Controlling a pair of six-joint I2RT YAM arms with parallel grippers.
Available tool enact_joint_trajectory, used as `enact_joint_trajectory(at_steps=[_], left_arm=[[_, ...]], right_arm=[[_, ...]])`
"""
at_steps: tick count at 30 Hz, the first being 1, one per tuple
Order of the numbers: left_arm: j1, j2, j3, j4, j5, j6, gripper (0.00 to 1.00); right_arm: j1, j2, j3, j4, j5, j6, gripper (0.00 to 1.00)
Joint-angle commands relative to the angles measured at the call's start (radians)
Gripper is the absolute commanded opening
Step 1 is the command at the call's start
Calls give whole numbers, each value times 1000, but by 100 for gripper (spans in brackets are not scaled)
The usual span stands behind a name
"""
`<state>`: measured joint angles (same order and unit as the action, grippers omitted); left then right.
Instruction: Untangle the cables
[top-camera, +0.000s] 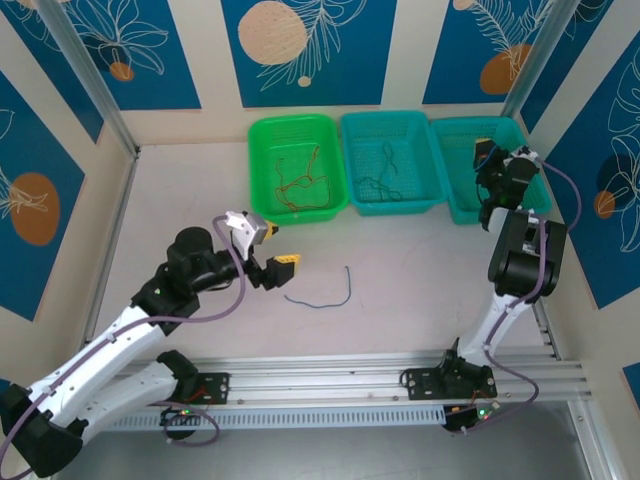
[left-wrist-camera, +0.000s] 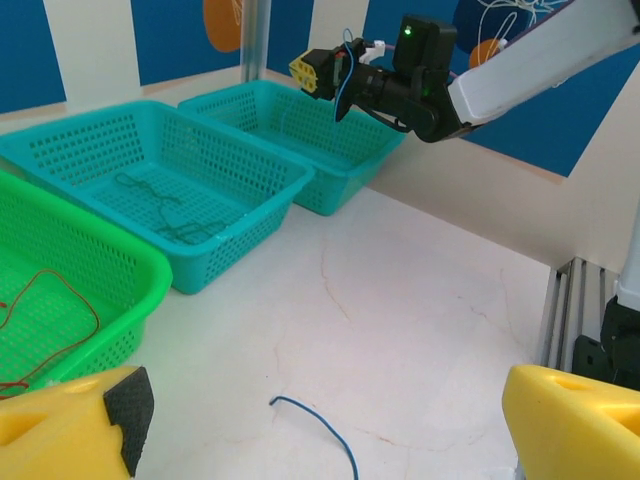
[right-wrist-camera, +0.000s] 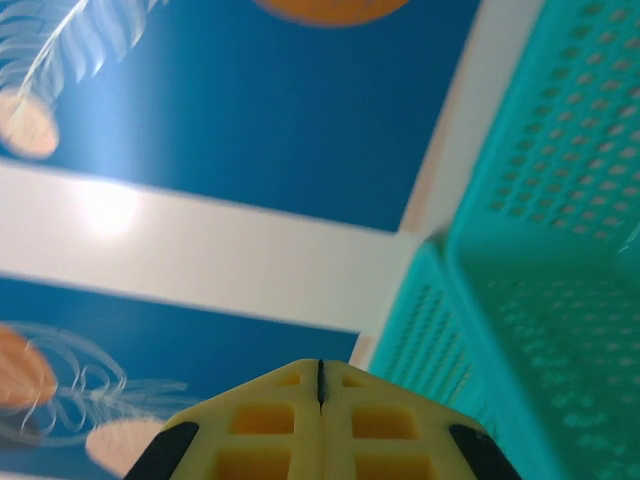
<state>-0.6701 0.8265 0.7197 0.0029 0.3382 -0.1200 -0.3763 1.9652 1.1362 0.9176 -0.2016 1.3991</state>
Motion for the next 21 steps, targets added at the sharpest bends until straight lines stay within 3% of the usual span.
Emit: enact_joint_trajectory(at_steps=[1,5,7,10,15,21], left_arm=[[-6,-5,-31,35,-14,-18,90],[-6,23,-33,67,-2,-37,91],[-7,35,-29,74,3,-41,91],[-7,47,-31,89,-3,-44,90],[-7,74,-19,89,1,-46,91],[-7,81,-16,74,-21,-32,91]], right_arm=[[-61,42,104,-83,-19,-2,0],[-11,-28,234,-449,190,-488,0],[42,-57,275,-444,310,-767,0],[86,-56,321,-328,386,-1033,0],[89,17,433,-197,411,-1234,0],[62,110,595,-287,511,-1323,0]])
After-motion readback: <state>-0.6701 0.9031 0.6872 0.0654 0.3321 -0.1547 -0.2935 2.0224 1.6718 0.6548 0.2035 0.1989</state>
